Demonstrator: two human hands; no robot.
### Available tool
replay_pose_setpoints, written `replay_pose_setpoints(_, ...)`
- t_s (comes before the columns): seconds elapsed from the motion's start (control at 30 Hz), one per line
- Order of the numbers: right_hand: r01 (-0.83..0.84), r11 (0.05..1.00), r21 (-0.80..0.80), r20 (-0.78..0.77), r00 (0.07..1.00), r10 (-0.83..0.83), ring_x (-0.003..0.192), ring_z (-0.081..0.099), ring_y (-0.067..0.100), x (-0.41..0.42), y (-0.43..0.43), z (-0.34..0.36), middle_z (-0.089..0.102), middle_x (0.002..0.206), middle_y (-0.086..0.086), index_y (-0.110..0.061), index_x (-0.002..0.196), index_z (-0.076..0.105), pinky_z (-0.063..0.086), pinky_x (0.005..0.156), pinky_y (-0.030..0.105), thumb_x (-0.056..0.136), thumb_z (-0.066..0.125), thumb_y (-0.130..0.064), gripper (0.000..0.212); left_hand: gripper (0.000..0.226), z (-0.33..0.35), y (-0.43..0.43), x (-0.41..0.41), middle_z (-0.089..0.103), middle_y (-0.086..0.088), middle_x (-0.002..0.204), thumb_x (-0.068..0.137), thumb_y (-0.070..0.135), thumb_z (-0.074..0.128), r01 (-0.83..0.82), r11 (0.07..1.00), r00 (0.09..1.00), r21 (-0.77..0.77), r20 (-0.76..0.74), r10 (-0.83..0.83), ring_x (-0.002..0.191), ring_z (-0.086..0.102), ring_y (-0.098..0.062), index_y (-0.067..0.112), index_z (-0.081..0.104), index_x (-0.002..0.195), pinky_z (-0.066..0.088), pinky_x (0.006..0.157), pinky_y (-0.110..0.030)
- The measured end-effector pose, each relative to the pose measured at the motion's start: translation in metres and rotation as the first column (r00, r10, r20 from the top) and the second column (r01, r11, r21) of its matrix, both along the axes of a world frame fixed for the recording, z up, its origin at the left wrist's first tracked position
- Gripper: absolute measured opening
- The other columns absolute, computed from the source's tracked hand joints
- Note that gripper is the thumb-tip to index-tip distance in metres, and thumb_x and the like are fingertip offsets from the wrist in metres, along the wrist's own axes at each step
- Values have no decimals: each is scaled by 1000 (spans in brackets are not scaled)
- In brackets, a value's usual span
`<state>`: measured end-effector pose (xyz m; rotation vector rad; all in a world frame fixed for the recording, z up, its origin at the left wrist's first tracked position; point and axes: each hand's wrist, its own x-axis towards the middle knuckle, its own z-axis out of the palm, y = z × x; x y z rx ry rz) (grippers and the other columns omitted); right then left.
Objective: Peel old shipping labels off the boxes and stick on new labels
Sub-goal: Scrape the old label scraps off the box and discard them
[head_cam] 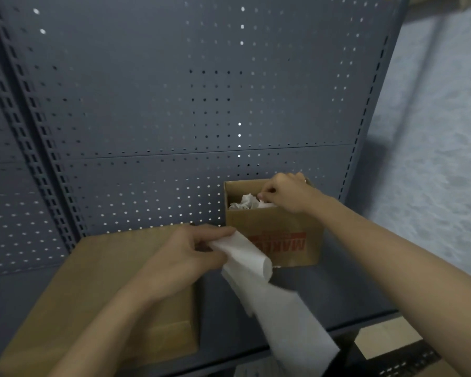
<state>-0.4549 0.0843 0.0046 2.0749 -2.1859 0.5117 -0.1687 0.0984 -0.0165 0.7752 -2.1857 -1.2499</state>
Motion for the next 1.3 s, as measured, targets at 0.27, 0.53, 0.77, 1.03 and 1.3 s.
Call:
replay_pose_setpoints(0.27, -40, 998, 49, 115, 993, 34, 45, 37, 12, 2, 1, 4, 45, 51, 5, -2, 59, 58, 35, 64, 20, 95, 61, -31, 46, 55, -7, -12, 9, 67, 17, 124, 68, 69, 66, -84, 992, 996, 91, -10, 85, 110, 62, -2, 34, 75, 109, 45, 96, -26)
replay_pose_setpoints(0.53, -56, 994, 91, 240, 970, 33, 38, 33, 5, 4, 4, 3, 39, 36, -13, -33, 36, 54, 32, 54, 18, 97, 59, -39, 61, 22, 1, 0, 12, 74, 21, 103, 83, 33, 66, -198, 965, 933, 169, -270, 239, 99, 66, 5, 28, 76, 103, 52, 93, -21)
replay_pose_setpoints(0.77, -41, 988, 147, 296, 955, -4, 45, 32, 12, 4, 11, 1, 33, 52, 3, -16, 53, 43, 34, 55, 21, 92, 54, -58, 58, 24, -6, -7, 19, 73, 15, 100, 85, 13, 73, -284, 950, 907, 130, -285, 310, 87, 66, 3, 26, 77, 105, 51, 68, -9)
replay_pose_setpoints(1.03, 5, 989, 149, 297, 953, -49, 55, 52, 15, 6, 14, 0, 56, 61, 1, -9, 70, 62, 48, 70, 33, 63, 32, -97, 93, 24, -11, -14, 20, 73, 17, 98, 83, 7, 75, -260, 959, 918, 108, -280, 281, 92, 68, -3, 24, 77, 100, 56, 74, -18)
replay_pose_setpoints(1.3, 45, 997, 70, 364, 929, -67, 71, 59, 13, 10, 16, 4, 64, 76, 0, -19, 74, 66, 48, 75, 35, 102, 39, -46, 47, 25, -13, -16, 21, 71, 24, 97, 83, 3, 73, -230, 969, 922, 95, -298, 248, 90, 66, 2, 23, 76, 98, 51, 70, -11)
